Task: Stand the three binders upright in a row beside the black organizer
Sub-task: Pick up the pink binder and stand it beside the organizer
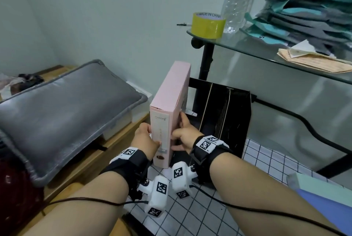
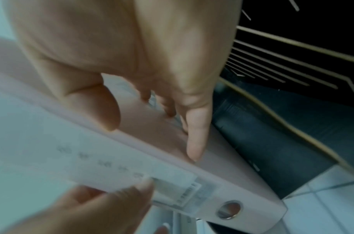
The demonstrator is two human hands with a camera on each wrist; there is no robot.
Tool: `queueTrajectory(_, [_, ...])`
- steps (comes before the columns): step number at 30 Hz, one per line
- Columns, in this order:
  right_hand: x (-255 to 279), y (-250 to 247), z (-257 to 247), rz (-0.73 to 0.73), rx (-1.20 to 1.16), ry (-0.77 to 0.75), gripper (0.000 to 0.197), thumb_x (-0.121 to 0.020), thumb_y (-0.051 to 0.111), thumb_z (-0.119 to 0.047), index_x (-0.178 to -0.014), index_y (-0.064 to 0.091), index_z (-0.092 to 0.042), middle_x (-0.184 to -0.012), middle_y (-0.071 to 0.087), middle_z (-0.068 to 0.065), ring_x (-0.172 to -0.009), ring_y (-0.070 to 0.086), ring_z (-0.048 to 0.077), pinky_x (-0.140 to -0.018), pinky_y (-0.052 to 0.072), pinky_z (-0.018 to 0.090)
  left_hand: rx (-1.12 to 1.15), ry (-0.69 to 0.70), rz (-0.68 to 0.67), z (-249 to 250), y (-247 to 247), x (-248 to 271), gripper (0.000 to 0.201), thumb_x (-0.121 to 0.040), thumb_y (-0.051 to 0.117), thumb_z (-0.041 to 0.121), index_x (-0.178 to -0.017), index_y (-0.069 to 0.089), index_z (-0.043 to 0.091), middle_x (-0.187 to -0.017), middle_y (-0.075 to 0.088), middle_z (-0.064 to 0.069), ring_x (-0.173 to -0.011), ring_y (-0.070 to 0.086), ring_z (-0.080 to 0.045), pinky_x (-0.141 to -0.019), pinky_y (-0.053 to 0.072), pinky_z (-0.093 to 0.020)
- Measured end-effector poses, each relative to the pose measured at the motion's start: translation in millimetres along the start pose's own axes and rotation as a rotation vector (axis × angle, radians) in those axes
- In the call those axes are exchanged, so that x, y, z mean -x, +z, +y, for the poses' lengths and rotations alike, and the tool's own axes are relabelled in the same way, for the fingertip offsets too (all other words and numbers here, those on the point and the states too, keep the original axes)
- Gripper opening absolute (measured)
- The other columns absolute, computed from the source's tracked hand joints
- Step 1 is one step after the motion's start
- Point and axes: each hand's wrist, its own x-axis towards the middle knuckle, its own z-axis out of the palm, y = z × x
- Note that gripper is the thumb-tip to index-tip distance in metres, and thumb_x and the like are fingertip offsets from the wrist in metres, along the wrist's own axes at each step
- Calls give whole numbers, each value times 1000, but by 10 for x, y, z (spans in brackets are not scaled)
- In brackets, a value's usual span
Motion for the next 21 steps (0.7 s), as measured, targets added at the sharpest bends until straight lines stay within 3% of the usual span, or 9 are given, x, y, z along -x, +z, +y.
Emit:
queueTrajectory(3, [-17,11,-21,16,-40,-3,102,-70,47,6,-145,6,-50,-149,33,-10,-130,43,25,-88,54,50,7,-67,-28,-34,-32,7,38,-72,71,13,-96,42,19,-106,60,-4,-93,57,-22,-76,42,-30])
queueTrajectory(5, [-6,4,-31,30,-33,-16,102,-68,49,3,-144,8,-51,-148,35,-8,-128,43,24,-89,54,50,-46,-161,-99,-24,-59,31,31,-76,69,22,-91,42,15,-90,57,-3,-83,54,-21,-70,40,-30])
queueTrajectory(8, [39,-47,-50,73,-4,-50,99,-69,50,2,-146,11,-46,-136,44,-2,-107,53,19,-89,55,47,-5,-329,-306,10,-75,116,21,-83,59,30,-77,51,12,-71,57,-4,-70,54,-22,-65,43,-30])
queueTrajectory(10, [103,-117,-81,117,26,-95,94,-74,49,4,-148,11,-39,-135,42,1,-97,53,19,-88,54,45,16,-375,-406,19,-56,185,23,-86,55,32,-79,59,11,-68,58,-4,-65,53,-19,-61,42,-27])
queueTrajectory(13, [252,-233,-134,164,50,-141,93,-77,50,3,-150,8,-36,-149,31,7,-110,52,23,-91,52,43,41,-336,-429,52,30,262,20,-85,56,30,-86,57,10,-69,59,-3,-61,53,-17,-57,41,-24])
queueTrajectory(16, [413,-344,-151,187,30,-176,86,-80,48,4,-150,11,-27,-136,44,1,-106,50,19,-84,49,37,89,-292,-449,212,115,361,23,-84,59,28,-71,47,13,-66,57,-5,-58,52,-20,-56,39,-26])
queueTrajectory(19, [592,-467,-159,208,-8,-192,86,-81,49,5,-152,10,-27,-144,38,6,-105,49,18,-82,46,36,141,-258,-484,431,180,510,27,-86,58,24,-65,44,15,-63,53,-5,-57,46,-19,-54,33,-23])
queueTrajectory(21, [718,-567,-149,215,-36,-202,81,-82,48,6,-150,16,-25,-129,49,3,-103,48,18,-83,45,37,164,-232,-507,566,235,621,25,-87,58,23,-67,45,16,-66,55,-5,-57,46,-18,-53,32,-23])
